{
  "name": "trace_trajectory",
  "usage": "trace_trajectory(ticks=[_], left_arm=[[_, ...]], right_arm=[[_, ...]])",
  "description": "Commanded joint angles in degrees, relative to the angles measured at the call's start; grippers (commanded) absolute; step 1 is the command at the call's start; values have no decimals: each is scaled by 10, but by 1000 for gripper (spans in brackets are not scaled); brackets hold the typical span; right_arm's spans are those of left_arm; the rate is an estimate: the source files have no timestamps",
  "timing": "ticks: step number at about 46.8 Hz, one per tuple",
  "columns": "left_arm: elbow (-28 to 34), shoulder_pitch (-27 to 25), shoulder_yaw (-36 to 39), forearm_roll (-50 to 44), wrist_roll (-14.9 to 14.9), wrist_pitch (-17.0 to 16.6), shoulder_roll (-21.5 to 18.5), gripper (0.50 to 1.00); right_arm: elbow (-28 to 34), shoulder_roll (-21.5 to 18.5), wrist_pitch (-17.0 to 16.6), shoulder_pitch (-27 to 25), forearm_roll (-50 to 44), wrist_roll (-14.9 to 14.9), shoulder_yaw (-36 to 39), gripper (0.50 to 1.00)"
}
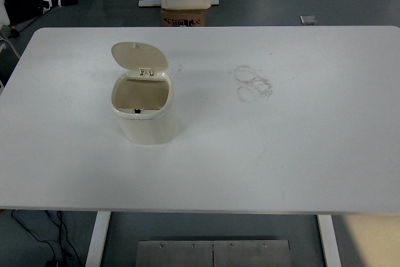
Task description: Close trash bin
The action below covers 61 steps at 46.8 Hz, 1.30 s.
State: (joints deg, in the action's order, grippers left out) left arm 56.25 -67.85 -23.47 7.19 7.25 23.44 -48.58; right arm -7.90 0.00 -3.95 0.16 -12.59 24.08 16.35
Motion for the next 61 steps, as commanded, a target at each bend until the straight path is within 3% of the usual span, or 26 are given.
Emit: trace_trajectory(ticks=[1, 12, 16, 25, 42, 61], left_arm=[[0, -11, 0, 51, 2, 0, 2, 1000], [42, -39, 2, 115, 70, 7, 1, 1000], [74, -53, 35, 148, 86, 13, -2, 1000], [80, -98, 106, 182, 86, 15, 9, 1000], [98, -152, 113, 244, 98, 92, 16, 1000], [132, -165, 119, 254, 99, 116, 20, 1000]], right_arm=[[0, 0, 0, 0, 0, 0, 0, 991], [0, 0, 0, 0, 0, 0, 0, 991], [0, 0, 0, 0, -1, 0, 0, 991], [0, 0, 0, 0, 0, 0, 0, 991], [0, 0, 0, 0, 0, 0, 0, 991], [0, 0, 0, 0, -1, 0, 0, 991]])
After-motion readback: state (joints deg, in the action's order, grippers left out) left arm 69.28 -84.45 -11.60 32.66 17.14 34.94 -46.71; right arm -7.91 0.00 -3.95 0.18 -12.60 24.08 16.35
